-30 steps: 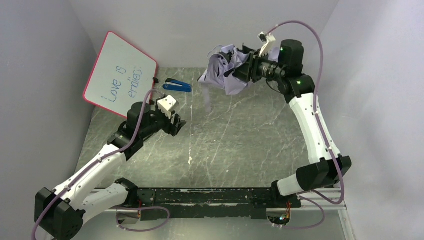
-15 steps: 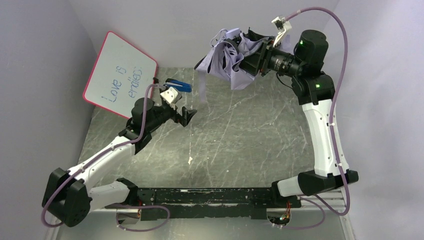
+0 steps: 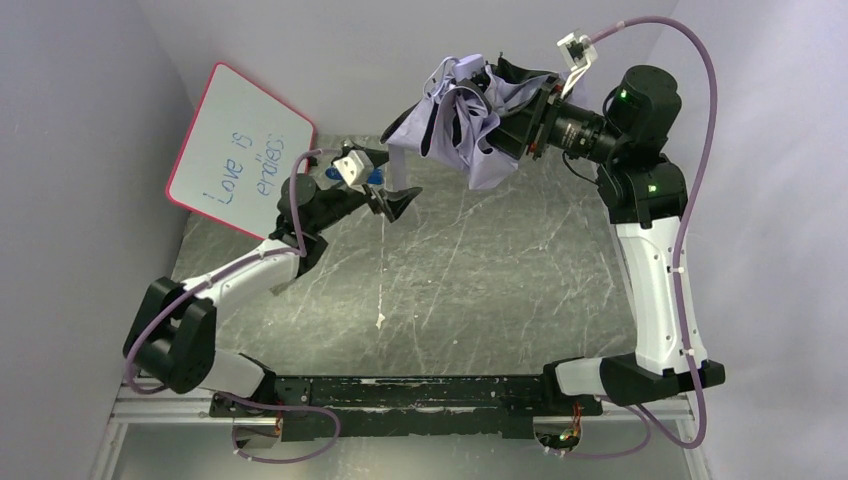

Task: Put away the umbrella

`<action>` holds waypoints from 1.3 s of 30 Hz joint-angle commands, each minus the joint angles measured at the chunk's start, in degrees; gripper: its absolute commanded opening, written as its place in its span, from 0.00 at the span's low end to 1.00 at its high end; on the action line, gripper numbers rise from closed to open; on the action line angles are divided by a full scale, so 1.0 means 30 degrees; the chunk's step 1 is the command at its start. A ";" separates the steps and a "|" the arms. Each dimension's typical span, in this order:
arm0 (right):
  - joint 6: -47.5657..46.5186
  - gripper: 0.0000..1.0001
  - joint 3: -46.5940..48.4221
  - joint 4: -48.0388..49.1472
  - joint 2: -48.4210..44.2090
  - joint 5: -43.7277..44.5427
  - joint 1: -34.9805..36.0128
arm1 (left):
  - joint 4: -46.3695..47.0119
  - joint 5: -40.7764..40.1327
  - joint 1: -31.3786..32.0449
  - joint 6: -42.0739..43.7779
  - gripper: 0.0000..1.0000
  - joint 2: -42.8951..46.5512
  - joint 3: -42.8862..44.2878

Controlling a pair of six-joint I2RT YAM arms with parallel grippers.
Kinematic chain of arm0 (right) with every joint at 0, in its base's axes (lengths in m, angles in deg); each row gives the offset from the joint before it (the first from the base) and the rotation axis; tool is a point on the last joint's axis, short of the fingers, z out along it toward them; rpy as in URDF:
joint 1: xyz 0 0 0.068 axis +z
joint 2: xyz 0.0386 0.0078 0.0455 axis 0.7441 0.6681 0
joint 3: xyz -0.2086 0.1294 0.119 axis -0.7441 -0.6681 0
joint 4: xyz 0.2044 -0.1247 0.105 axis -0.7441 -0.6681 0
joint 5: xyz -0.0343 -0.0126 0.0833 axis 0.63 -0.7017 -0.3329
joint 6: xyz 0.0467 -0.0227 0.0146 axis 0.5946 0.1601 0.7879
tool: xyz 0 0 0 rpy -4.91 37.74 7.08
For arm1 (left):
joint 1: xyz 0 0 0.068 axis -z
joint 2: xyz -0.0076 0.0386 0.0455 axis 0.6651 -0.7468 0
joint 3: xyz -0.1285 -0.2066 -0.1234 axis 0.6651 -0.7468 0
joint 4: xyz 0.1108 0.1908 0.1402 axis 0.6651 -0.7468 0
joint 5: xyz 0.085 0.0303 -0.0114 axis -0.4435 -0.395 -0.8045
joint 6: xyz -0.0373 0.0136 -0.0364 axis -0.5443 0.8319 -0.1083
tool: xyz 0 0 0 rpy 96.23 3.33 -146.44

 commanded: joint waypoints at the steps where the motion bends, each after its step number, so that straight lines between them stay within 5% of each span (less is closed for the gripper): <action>1: 0.0627 0.00 0.0144 0.1374 -0.0781 -0.0873 -0.0145 | 0.4064 0.1229 -0.0141 -0.1131 0.99 -0.1528 0.1095; 4: 0.0663 0.00 0.0123 0.1285 -0.0861 -0.0987 -0.0137 | 0.4098 0.1417 -0.0209 -0.1207 0.93 -0.2024 0.1426; 9: 0.0567 0.00 -0.0036 0.1292 -0.1002 -0.0811 -0.0131 | 0.4504 0.3058 -0.0222 -0.2002 0.67 -0.1893 0.1063; 17: -0.0248 0.00 -0.0053 0.0573 -0.0956 0.0400 -0.0129 | 0.2119 0.5060 -0.0222 -0.2933 0.07 0.0675 -0.0807; 31: -0.1147 0.00 -0.1308 0.0496 -0.1130 0.3131 -0.0155 | -0.7099 0.7168 0.0968 -0.2948 0.05 0.7969 -0.4039; 39: -0.3094 0.00 -0.2122 0.0159 -0.1492 0.5117 -0.0141 | -1.4265 0.7815 0.1243 0.1014 0.05 0.9452 -0.3518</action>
